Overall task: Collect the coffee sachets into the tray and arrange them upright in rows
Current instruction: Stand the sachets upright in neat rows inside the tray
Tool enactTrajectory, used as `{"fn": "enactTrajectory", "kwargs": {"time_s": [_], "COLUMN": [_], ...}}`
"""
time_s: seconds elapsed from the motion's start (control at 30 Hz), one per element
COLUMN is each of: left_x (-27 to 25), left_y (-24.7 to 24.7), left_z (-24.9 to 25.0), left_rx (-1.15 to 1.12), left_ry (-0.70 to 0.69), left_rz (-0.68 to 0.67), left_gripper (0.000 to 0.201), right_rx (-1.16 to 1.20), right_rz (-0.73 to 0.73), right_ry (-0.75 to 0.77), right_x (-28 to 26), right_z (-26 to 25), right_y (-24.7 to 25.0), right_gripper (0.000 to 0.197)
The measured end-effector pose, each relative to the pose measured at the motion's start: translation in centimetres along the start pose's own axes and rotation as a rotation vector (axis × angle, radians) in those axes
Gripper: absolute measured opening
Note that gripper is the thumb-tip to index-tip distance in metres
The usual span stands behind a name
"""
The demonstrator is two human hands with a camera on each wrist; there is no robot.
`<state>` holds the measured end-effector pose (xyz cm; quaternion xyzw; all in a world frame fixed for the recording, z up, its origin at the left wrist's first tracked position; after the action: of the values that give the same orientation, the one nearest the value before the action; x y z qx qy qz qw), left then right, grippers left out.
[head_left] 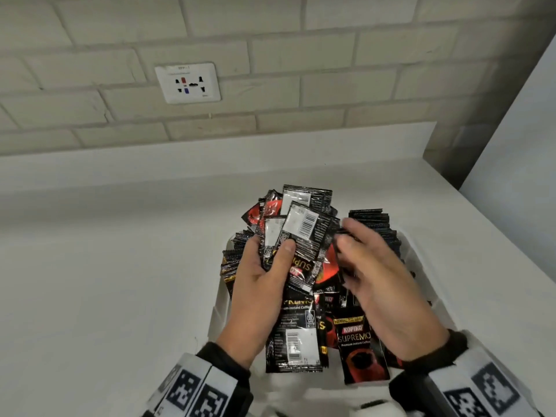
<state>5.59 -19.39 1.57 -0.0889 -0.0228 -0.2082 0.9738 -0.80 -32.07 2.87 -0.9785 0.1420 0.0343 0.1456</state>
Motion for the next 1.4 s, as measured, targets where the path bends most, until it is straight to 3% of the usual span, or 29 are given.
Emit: {"fn": "enactTrajectory", "kwargs": {"time_s": [0.07, 0.17, 0.3, 0.43, 0.53, 0.63, 0.73, 0.87, 0.97, 1.13, 1.4], "left_x": [0.1, 0.6, 1.4, 0.8, 0.0, -0.5, -0.6, -0.7, -0.8, -1.2, -1.4], "left_y": [0.4, 1.2, 1.6, 0.9, 0.5, 0.4, 0.3, 0.0, -0.4, -1.3, -1.7], "left_z": [0.2, 1.3, 3.0, 2.8, 1.9, 1.5, 1.4, 1.5, 1.5, 1.7, 1.9], "left_rx": [-0.033, -0.103, -0.182, -0.200, -0.265, -0.292, -0.282, -0.222, -0.184, -0.074, 0.023], "left_ry": [-0.024, -0.111, -0.223, -0.183, -0.071, 0.041, 0.079, 0.088, 0.087, 0.085, 0.101], "left_rz": [0.053, 0.181, 0.322, 0.369, 0.330, 0.244, 0.161, 0.100, 0.073, -0.015, -0.112], "left_gripper": [0.043, 0.029, 0.009, 0.008, 0.009, 0.012, 0.013, 0.011, 0.011, 0.020, 0.028], "right_rx": [0.052, -0.007, -0.123, 0.171, 0.418, 0.518, 0.600, 0.639, 0.642, 0.605, 0.745], "right_rz": [0.052, -0.061, -0.314, -0.366, -0.258, -0.156, -0.145, -0.249, -0.147, -0.044, -0.070], "right_ry": [0.036, 0.027, -0.206, -0.357, -0.369, -0.344, -0.322, -0.162, -0.087, -0.075, -0.118], "right_x": [0.0, -0.6, -2.4, -2.6, -1.7, -1.3, -1.4, -1.6, -1.2, -0.7, -1.4], "right_z": [-0.5, -0.5, 1.4, 2.7, 2.8, 2.8, 3.4, 3.0, 2.7, 1.7, 2.6], "right_y": [1.2, 1.8, -0.7, -3.4, -4.1, -3.8, -3.8, -4.5, -4.4, -3.3, -2.3], "right_gripper": [0.062, 0.084, 0.079, 0.069, 0.054, 0.048, 0.055, 0.070, 0.079, 0.045, 0.029]}}
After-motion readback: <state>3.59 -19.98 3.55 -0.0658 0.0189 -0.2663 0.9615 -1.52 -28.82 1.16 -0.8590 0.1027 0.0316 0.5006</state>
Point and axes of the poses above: each hand's wrist, its own x-axis towards the middle knuckle, its own y-axis out of the back of the hand, z = x × y, the point moved 3 cm from there along x, towards the middle knuckle, and after that the axes turned 5 degrees about -z, right-handed, at the moved point
